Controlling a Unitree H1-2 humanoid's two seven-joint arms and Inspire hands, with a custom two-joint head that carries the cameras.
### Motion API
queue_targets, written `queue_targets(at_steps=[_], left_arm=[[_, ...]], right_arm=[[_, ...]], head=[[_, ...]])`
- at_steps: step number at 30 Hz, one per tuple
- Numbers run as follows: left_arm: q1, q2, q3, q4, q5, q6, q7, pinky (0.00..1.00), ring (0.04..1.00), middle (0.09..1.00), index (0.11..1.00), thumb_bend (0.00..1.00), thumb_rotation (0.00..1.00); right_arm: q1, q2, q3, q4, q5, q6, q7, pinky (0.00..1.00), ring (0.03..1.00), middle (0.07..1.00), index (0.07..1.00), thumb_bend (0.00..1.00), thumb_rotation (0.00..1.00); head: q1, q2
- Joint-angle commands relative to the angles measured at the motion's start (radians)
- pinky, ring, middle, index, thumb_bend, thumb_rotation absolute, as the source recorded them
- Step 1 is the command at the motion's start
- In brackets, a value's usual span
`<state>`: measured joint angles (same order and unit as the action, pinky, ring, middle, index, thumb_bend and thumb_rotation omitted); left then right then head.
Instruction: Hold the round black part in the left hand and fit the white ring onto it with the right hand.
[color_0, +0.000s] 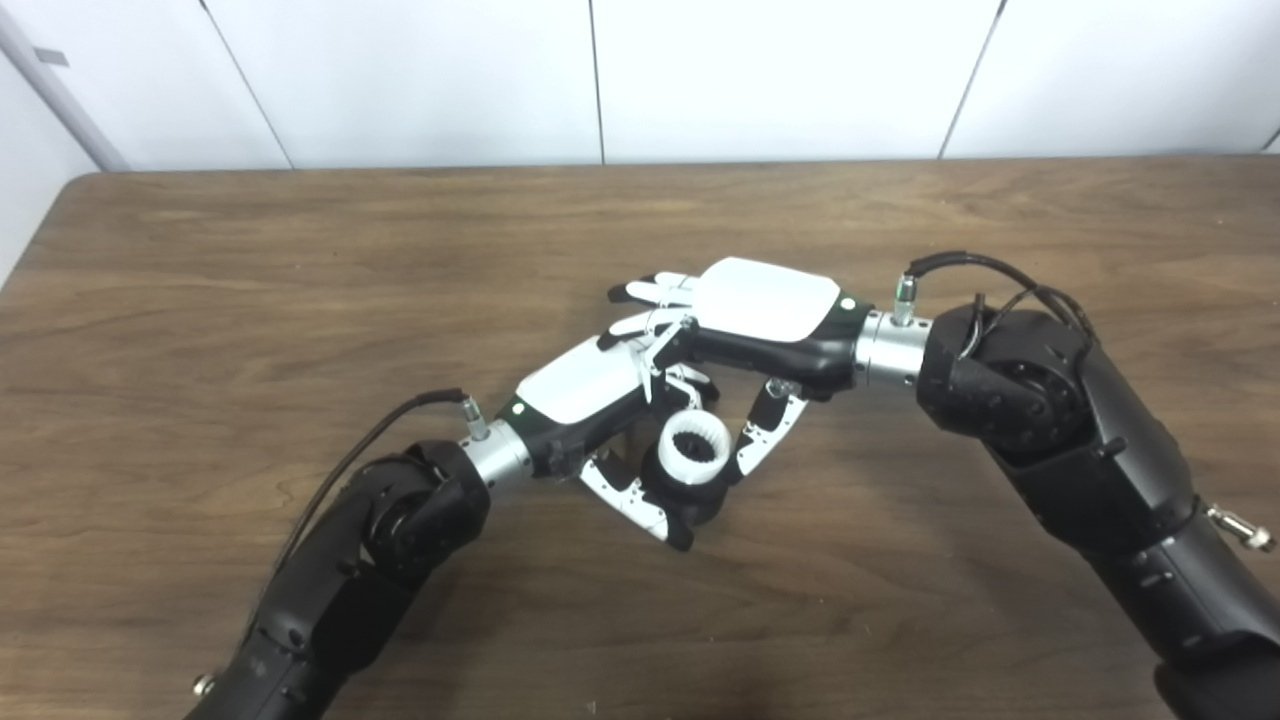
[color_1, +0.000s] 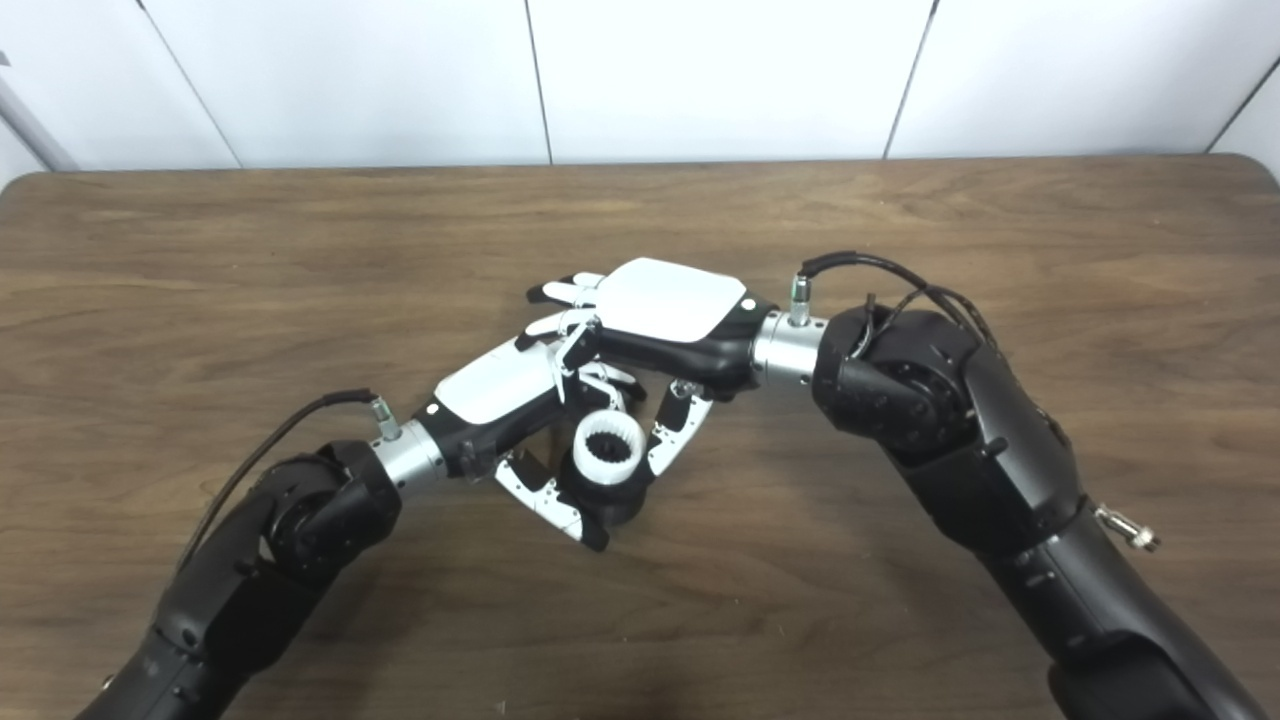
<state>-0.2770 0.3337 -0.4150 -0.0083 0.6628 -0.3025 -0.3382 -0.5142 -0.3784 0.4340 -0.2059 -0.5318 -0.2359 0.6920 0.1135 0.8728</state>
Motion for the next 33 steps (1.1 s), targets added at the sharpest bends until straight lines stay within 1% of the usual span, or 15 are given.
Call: queue_targets(at_steps=[1,6,10,15,19,22,28,33], left_arm=[[-0.024,-0.001,0.011,-0.047,-0.009,0.010,-0.004,1.00,0.920,0.804,0.481,0.52,0.06],[-0.025,-0.005,0.010,-0.064,-0.006,0.025,-0.015,1.00,0.887,0.787,0.481,0.52,0.06],[-0.028,-0.006,0.008,-0.071,-0.005,0.033,-0.019,1.00,0.879,0.777,0.481,0.52,0.06],[-0.034,-0.007,0.008,-0.073,-0.005,0.035,-0.019,1.00,0.949,0.797,0.481,0.52,0.06],[-0.034,-0.011,0.009,-0.074,-0.004,0.038,-0.017,1.00,0.960,0.817,0.481,0.52,0.05],[-0.033,-0.014,0.008,-0.080,0.000,0.046,-0.019,1.00,0.959,0.815,0.481,0.52,0.05],[-0.033,-0.018,0.006,-0.076,0.001,0.035,-0.011,1.00,0.939,0.787,0.481,0.52,0.06],[-0.034,-0.020,0.005,-0.077,0.000,0.037,-0.014,1.00,0.887,0.777,0.481,0.52,0.06]], right_arm=[[-0.023,0.003,0.002,-0.001,-0.002,0.006,-0.008,1.00,1.000,0.881,0.480,0.53,0.14],[-0.026,0.002,0.007,-0.007,-0.007,0.024,0.007,1.00,1.000,0.879,0.480,0.53,0.14],[-0.028,0.000,0.010,-0.007,-0.001,0.028,0.009,1.00,1.000,0.877,0.480,0.53,0.14],[-0.030,-0.006,0.013,-0.002,0.013,0.021,0.011,1.00,1.000,0.878,0.480,0.53,0.14],[-0.029,-0.007,0.019,-0.009,0.014,0.025,0.017,1.00,1.000,0.879,0.480,0.53,0.14],[-0.033,-0.009,0.022,-0.011,0.014,0.036,0.026,1.00,1.000,0.882,0.480,0.53,0.14],[-0.038,-0.011,0.019,0.007,0.018,0.029,0.018,1.00,1.000,0.877,0.481,0.53,0.14],[-0.041,-0.015,0.013,0.024,0.026,0.019,0.006,1.00,1.000,0.875,0.480,0.53,0.14]], head=[[0.003,0.004],[0.014,0.016],[0.024,0.027],[0.033,0.041],[0.035,0.044],[0.042,0.045],[0.044,0.042],[0.044,0.046]])
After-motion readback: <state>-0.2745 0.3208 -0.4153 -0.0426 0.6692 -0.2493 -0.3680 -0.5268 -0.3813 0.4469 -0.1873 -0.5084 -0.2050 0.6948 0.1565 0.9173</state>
